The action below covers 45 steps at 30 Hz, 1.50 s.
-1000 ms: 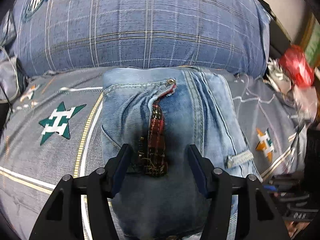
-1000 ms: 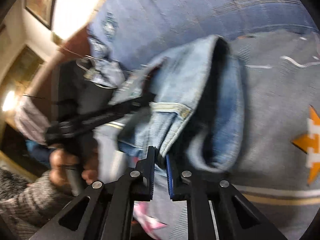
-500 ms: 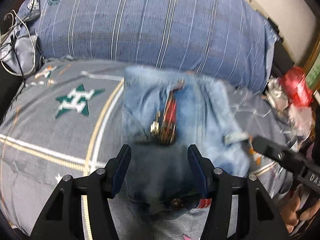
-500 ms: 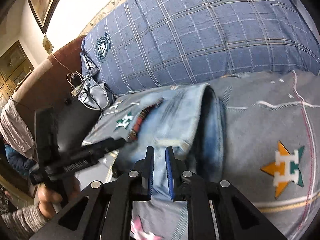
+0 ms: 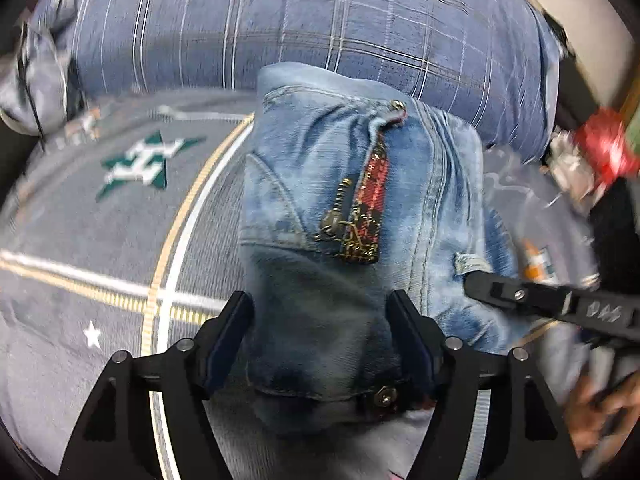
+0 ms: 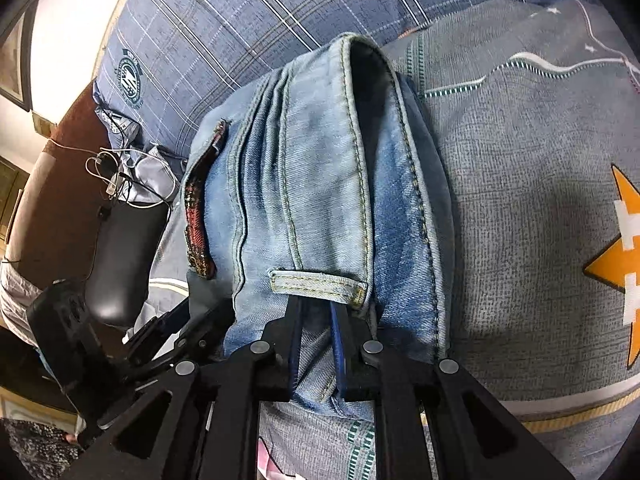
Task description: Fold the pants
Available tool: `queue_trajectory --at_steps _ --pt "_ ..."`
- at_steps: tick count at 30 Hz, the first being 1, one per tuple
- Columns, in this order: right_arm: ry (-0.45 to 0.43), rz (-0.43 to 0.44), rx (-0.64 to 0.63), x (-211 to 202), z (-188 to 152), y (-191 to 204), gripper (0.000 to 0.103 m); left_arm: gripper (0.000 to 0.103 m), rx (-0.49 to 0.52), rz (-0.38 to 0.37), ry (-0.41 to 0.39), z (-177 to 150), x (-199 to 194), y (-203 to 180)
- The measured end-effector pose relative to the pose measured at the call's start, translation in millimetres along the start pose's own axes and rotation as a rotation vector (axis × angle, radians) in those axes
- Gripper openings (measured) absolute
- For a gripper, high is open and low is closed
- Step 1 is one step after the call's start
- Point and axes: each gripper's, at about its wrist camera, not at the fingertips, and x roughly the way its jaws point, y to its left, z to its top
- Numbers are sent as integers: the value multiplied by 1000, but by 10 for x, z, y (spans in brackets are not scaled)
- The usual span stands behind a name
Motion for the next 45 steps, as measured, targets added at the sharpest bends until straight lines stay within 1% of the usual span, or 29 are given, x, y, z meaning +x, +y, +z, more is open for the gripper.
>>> queue_trajectory --at_steps 1,2,3,5,6,7,9,10,11,13,17,18,20,23,25,27,29,30,31,32,33,34,35,36,37,39,41,43,45 --pt "-11 15 4 -43 -8 -9 12 71 -45 -41 11 28 -82 80" --pt "-23 40 17 -110 -33 -16 14 71 -67 -56 3 43 -162 127" --pt "-39 61 27 -186 -74 -10 15 71 -76 -57 -17 57 -266 167" --pt "-95 116 22 -433 -141 -2 19 71 -71 -23 -59 88 -432 239" --pt "-130 138 8 -571 -155 34 29 72 -73 -6 -74 107 -488 282" --pt "-159 138 -4 -681 -162 63 52 74 -82 5 -84 126 -530 323" --pt "-232 113 -35 -892 -161 114 77 75 -125 8 -89 175 -553 447" --pt "-253 106 -45 -950 -151 118 77 75 -152 2 -77 200 -517 505" --pt "-263 103 -47 -999 -131 95 77 75 -173 -10 -62 225 -469 545" --pt "-258 95 -28 -1007 -91 45 77 76 -206 -63 -18 259 -331 604" --pt "-222 92 21 -832 -7 -195 78 76 -237 -133 55 322 22 621" --pt "-210 99 39 -761 9 -264 78 76 -236 -151 61 328 83 608" --pt "-195 105 69 -604 39 -308 78 83 -226 -165 48 360 141 581" --pt "-174 103 105 -402 68 -425 78 86 -194 -210 34 403 196 541" --pt "-155 124 135 -252 97 -499 79 89 -200 -272 49 451 289 577" --pt "-142 173 167 -143 112 -541 80 93 -209 -341 78 465 385 593" --pt "-158 188 181 -98 113 -534 80 101 -175 -344 60 463 421 483" --pt "-160 191 182 -85 118 -522 80 101 -140 -342 69 446 443 370" --pt "-160 190 179 -64 124 -495 80 101 -78 -326 91 428 469 213" --pt "-157 175 163 -30 130 -440 79 100 -3 -252 93 410 459 54" --pt "-150 152 140 12 140 -371 74 96 40 -206 94 413 452 -41" --pt "-146 124 119 -3 132 -314 63 86 61 -167 86 407 413 -106" --pt "-136 77 81 -26 125 -235 57 73 53 -177 81 416 371 -103" --pt "-132 61 69 -46 124 -202 44 67 27 -203 76 436 311 -59" --pt "-136 55 68 -93 121 -182 35 58 -6 -236 75 456 256 3" --pt "-144 77 72 -185 116 -147 24 54 -37 -278 72 468 154 64" --pt "-155 83 48 -302 90 -27 23 53 -23 -262 48 446 20 39" --pt "-160 47 -16 -429 37 174 23 53 -4 -234 14 430 -144 7" --pt "-163 20 -73 -456 3 367 23 53 -11 -230 -13 456 -301 42"
